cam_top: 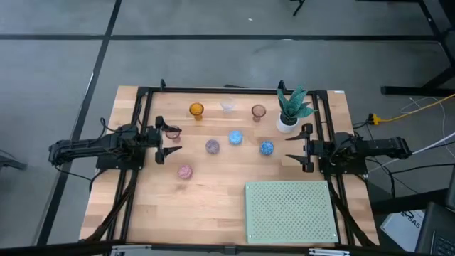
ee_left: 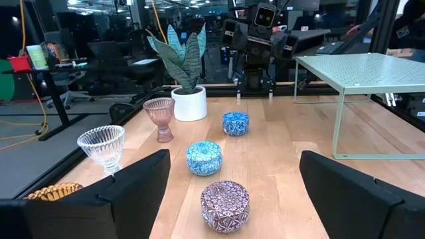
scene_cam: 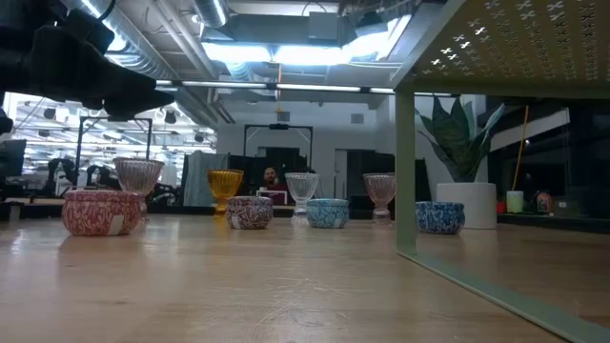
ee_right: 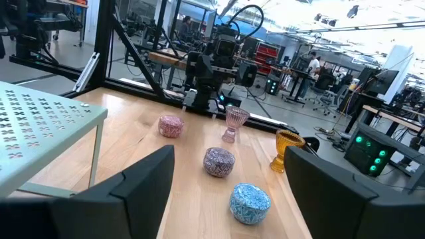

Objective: Pick & Place candle stick holders

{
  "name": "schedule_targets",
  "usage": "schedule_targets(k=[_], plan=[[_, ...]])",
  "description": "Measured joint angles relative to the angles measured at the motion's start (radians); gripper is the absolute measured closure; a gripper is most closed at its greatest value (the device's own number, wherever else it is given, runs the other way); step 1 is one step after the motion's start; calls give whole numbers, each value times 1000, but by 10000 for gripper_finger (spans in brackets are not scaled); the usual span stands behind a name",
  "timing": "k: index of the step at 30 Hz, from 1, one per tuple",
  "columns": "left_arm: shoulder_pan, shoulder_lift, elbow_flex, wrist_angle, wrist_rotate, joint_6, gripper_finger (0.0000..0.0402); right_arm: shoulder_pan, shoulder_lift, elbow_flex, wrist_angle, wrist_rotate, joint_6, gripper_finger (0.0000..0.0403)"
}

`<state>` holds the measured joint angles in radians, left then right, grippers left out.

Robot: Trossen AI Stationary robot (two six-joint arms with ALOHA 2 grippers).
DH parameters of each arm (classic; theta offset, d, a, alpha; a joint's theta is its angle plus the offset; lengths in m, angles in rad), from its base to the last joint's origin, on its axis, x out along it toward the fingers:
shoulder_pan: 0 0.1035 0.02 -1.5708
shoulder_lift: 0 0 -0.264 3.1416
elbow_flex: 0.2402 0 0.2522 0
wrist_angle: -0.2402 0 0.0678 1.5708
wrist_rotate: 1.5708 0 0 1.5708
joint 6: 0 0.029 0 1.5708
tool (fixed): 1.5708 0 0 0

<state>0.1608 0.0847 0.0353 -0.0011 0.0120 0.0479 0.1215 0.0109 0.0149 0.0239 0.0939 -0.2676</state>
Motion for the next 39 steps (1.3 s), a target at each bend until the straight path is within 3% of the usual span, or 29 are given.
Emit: schedule_targets(k=[20,23,32,39], plan=[[0,0,0,0,0,0,68,-1,4,0,-2,0,0,115],[0,0,0,0,0,0,68,-1,36,49,-84,0,0,115],[0,0,0,0,0,0,68,9,312,395,-450,0,0,114],[0,0,0,0,0,0,68,3,675,679,-522,0,-2,114]])
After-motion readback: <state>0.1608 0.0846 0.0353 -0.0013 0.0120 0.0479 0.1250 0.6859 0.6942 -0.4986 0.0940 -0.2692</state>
